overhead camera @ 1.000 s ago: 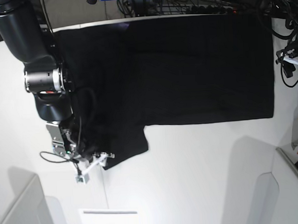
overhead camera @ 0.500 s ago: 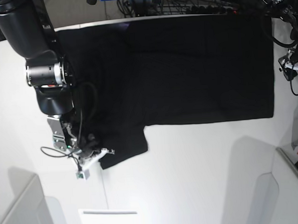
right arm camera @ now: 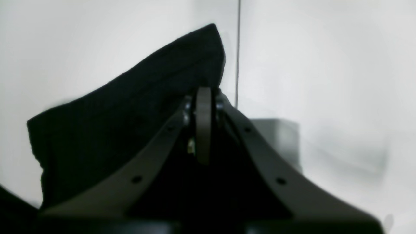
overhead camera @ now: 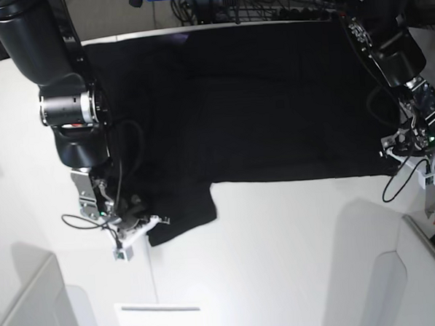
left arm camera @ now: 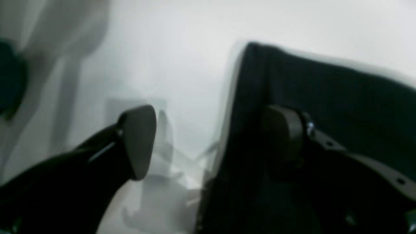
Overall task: Fold the T-shirt properly
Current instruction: 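Move both grippers to grasp the shirt's hem corners, then lift the hem and fold it over onto the shoulders with both grippers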
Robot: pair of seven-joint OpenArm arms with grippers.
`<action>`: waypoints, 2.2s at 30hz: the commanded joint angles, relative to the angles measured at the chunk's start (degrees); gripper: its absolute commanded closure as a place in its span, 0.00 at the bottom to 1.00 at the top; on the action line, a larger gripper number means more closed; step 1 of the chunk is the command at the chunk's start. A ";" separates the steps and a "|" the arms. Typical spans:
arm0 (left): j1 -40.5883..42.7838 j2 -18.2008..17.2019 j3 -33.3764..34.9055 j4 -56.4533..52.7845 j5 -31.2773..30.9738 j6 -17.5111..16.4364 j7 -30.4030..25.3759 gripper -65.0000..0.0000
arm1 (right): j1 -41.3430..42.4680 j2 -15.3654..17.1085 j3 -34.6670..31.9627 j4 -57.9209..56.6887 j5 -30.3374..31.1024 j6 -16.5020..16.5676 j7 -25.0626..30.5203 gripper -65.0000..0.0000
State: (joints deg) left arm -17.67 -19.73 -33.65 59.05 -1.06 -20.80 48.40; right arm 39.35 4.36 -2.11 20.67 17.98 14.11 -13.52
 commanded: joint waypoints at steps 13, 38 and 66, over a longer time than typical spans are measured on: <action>-0.39 1.84 0.29 5.44 -0.04 0.71 -3.61 0.25 | 0.60 0.17 -0.04 0.04 -0.70 -0.17 -2.97 1.00; -6.64 1.57 5.21 -11.27 -0.13 0.80 -6.86 1.00 | -0.54 0.43 0.13 3.11 -0.70 0.00 -2.79 1.00; 17.54 -5.46 5.21 23.28 -36.26 0.36 -0.09 1.00 | -42.03 1.31 15.34 80.65 6.59 0.00 -21.69 1.00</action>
State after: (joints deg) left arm 0.80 -23.77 -27.97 81.14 -36.62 -20.01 49.52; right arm -4.14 5.15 12.86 100.40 24.56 14.11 -36.80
